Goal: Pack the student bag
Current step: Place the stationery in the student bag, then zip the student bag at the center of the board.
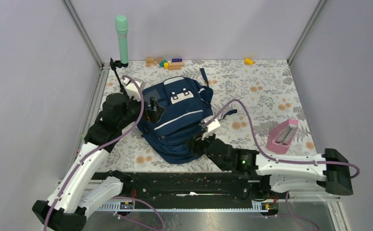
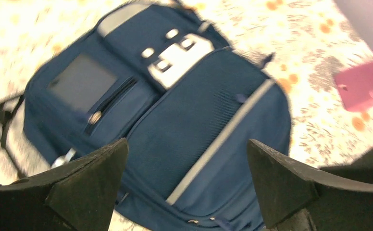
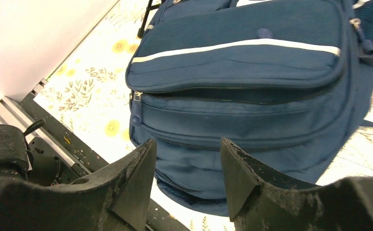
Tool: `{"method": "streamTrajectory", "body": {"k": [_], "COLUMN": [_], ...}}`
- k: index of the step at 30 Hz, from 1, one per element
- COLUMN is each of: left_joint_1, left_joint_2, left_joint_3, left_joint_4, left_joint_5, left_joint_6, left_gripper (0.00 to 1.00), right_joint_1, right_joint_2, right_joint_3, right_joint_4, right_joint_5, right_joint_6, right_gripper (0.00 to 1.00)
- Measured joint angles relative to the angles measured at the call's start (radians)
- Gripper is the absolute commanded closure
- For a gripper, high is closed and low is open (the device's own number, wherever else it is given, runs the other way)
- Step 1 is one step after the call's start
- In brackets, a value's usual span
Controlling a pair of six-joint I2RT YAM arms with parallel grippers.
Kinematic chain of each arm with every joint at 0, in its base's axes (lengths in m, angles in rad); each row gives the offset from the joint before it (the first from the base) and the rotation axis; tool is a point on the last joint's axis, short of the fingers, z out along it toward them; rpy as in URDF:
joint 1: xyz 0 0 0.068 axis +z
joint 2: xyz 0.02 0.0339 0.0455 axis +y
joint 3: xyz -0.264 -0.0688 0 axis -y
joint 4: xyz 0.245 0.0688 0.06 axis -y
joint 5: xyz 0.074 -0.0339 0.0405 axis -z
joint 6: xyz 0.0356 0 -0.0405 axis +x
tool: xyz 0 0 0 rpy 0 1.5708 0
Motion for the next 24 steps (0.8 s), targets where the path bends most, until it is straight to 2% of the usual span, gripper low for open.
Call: {"method": "streamTrajectory", "body": {"k": [3,7,13,19,24], "left_joint_1": [0.114,0.165,0.192,0.194,0.195], "left_joint_2": [0.002,0.000,-0.005,-0.045,-0.059], "left_joint_3": [-0.066,-0.098,-0.098,-0.099,-0.099], "left_joint_4": [-0.003,-0.029,-0.021,-0.019,-0.017], "left_joint_5": [-0.006,-0.006,0.000,-0.001,-0.001], "left_joint_6": [-0.066,-0.117,-0.147,-0.151,-0.150], "left_gripper": [0.01,0.01,0.01,0.01,0.01], "right_joint_1": [0.008,0.011,0.013,0.013,0.014], "right_joint_2": [0.119,0.271,0.421,0.575,0.687], "right_joint_3": [0.109,0.289,0.492,0.637,0.749], "right_joint_4": [-0.060,-0.172,-0.368,-0.518,-0.623], "right_joint_5": [-0.004,-0.028,-0.090,-0.183,-0.197], "right_joint_6": [0.024,0.059,0.121,0.163,0.172], "right_gripper": [0.43,0.44,0.46,0.46,0.46]}}
